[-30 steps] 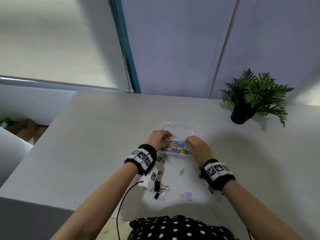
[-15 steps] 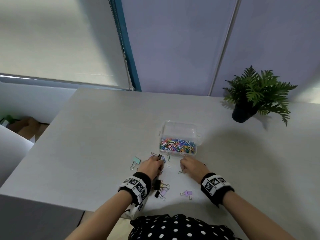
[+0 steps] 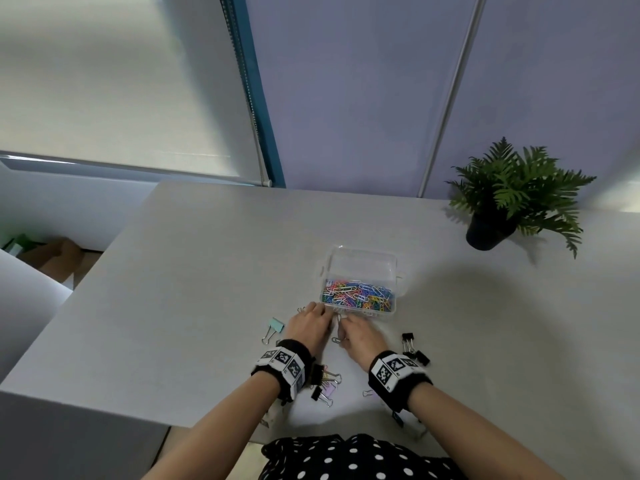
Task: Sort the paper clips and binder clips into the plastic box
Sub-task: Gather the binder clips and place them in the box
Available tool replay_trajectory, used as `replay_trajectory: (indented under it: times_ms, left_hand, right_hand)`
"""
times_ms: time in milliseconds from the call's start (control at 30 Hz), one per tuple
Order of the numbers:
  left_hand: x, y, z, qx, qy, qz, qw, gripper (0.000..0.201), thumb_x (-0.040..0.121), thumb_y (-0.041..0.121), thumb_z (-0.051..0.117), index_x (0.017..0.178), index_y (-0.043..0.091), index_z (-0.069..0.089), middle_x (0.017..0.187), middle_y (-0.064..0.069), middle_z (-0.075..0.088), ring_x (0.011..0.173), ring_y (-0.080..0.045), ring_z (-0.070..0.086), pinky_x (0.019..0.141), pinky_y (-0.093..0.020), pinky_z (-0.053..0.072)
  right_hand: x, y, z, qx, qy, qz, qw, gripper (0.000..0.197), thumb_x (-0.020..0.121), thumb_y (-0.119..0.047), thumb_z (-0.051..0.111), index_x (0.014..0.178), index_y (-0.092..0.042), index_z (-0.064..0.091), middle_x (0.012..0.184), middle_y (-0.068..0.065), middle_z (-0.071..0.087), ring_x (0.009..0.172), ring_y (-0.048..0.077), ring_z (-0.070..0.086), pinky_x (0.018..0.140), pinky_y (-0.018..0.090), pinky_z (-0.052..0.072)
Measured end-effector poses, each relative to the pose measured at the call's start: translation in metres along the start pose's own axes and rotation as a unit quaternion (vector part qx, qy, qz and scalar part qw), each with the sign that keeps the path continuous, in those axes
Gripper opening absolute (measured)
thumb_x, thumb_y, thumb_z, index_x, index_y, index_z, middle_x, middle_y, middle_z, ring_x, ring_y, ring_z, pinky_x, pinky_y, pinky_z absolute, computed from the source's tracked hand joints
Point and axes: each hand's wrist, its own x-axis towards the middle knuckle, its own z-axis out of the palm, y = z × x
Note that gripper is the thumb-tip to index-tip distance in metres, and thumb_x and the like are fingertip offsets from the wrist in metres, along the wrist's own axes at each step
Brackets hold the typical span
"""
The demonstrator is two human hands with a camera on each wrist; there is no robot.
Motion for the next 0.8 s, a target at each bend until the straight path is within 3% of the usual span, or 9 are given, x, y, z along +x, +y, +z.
replay_trajectory:
  times_ms: [167, 267, 333, 467, 533, 600, 667, 733, 800]
  left_hand:
    - [-0.001, 0.000, -0.002, 0.014, -0.010, 0.004, 1.000, 0.033, 0.094, 0.022, 0.043, 0.125, 0.012, 0.044, 0.124, -0.007, 0.052, 0.116, -0.023, 0.047, 0.094, -0.033, 0.043]
    - [-0.002, -0.008, -0.015, -0.070, -0.002, -0.062, 0.996, 0.022, 0.092, 0.019, 0.045, 0.112, 0.013, 0.050, 0.113, -0.008, 0.056, 0.106, -0.027, 0.054, 0.087, -0.037, 0.046]
    - [0.003, -0.026, -0.025, -0.125, 0.012, -0.102, 0.987, 0.012, 0.087, 0.012, 0.049, 0.099, 0.012, 0.054, 0.104, -0.010, 0.060, 0.098, -0.028, 0.057, 0.084, -0.037, 0.047]
    - [0.007, -0.068, -0.045, -0.166, 0.034, -0.155, 0.973, 0.019, 0.084, 0.000, 0.052, 0.092, 0.012, 0.063, 0.093, -0.005, 0.068, 0.082, -0.021, 0.064, 0.078, -0.033, 0.053]
    - [0.004, -0.078, -0.050, -0.159, 0.015, -0.138, 0.978, 0.020, 0.087, 0.000, 0.051, 0.091, 0.012, 0.066, 0.090, -0.004, 0.066, 0.073, -0.018, 0.063, 0.076, -0.032, 0.054]
    - [0.000, -0.079, -0.049, -0.162, -0.012, -0.102, 0.981, 0.020, 0.088, -0.001, 0.050, 0.091, 0.009, 0.067, 0.091, -0.007, 0.067, 0.070, -0.015, 0.060, 0.077, -0.030, 0.054]
    - [-0.003, -0.077, -0.046, -0.163, -0.034, -0.081, 0.983, 0.022, 0.087, -0.003, 0.049, 0.090, 0.007, 0.069, 0.093, -0.009, 0.068, 0.069, -0.014, 0.058, 0.077, -0.026, 0.052]
    - [-0.005, -0.071, -0.044, -0.166, -0.048, -0.069, 0.982, 0.025, 0.085, -0.006, 0.049, 0.090, 0.006, 0.070, 0.093, -0.010, 0.069, 0.065, -0.012, 0.056, 0.067, -0.011, 0.045]
    - [-0.004, -0.064, -0.043, -0.189, -0.049, -0.060, 0.979, 0.024, 0.083, -0.007, 0.051, 0.089, 0.004, 0.071, 0.092, -0.010, 0.070, 0.058, -0.008, 0.054, 0.057, -0.001, 0.038]
  right_hand:
    - [0.001, -0.007, -0.007, 0.005, 0.015, -0.012, 1.000, 0.008, 0.088, -0.008, 0.052, 0.096, -0.009, 0.054, 0.103, 0.008, 0.061, 0.095, 0.024, 0.056, 0.071, 0.029, 0.038]
    - [0.004, -0.006, -0.006, 0.014, 0.036, 0.004, 0.999, 0.023, 0.088, -0.005, 0.052, 0.110, -0.010, 0.052, 0.113, 0.008, 0.059, 0.103, 0.024, 0.055, 0.083, 0.031, 0.045]
    - [0.003, -0.004, -0.003, -0.028, 0.029, -0.015, 0.999, 0.035, 0.087, 0.000, 0.048, 0.122, -0.007, 0.047, 0.126, 0.010, 0.052, 0.115, 0.025, 0.048, 0.093, 0.035, 0.044]
    - [-0.004, 0.002, 0.000, -0.106, 0.014, -0.057, 0.993, 0.045, 0.083, 0.009, 0.043, 0.127, 0.000, 0.043, 0.133, 0.015, 0.043, 0.123, 0.028, 0.038, 0.095, 0.036, 0.041]
    - [-0.010, 0.006, -0.002, -0.139, 0.025, -0.094, 0.985, 0.043, 0.079, 0.008, 0.053, 0.122, 0.000, 0.050, 0.122, 0.015, 0.051, 0.114, 0.028, 0.046, 0.087, 0.034, 0.045]
    - [-0.017, 0.010, -0.005, -0.169, 0.029, -0.130, 0.977, 0.042, 0.056, -0.003, 0.080, 0.095, -0.009, 0.066, 0.089, 0.005, 0.063, 0.083, 0.018, 0.059, 0.062, 0.023, 0.050]
    - [-0.017, 0.017, -0.007, -0.182, 0.007, -0.138, 0.974, 0.044, 0.036, -0.010, 0.089, 0.073, -0.018, 0.065, 0.069, -0.004, 0.060, 0.064, 0.010, 0.058, 0.045, 0.017, 0.043]
    - [-0.016, 0.023, -0.009, -0.165, 0.010, -0.131, 0.978, 0.043, 0.037, -0.006, 0.087, 0.069, -0.017, 0.061, 0.067, -0.003, 0.058, 0.060, 0.012, 0.056, 0.039, 0.018, 0.034]
    - [-0.014, 0.023, -0.013, -0.157, 0.012, -0.144, 0.977, 0.036, 0.047, 0.002, 0.082, 0.069, -0.012, 0.057, 0.069, 0.004, 0.057, 0.063, 0.017, 0.056, 0.040, 0.021, 0.031]
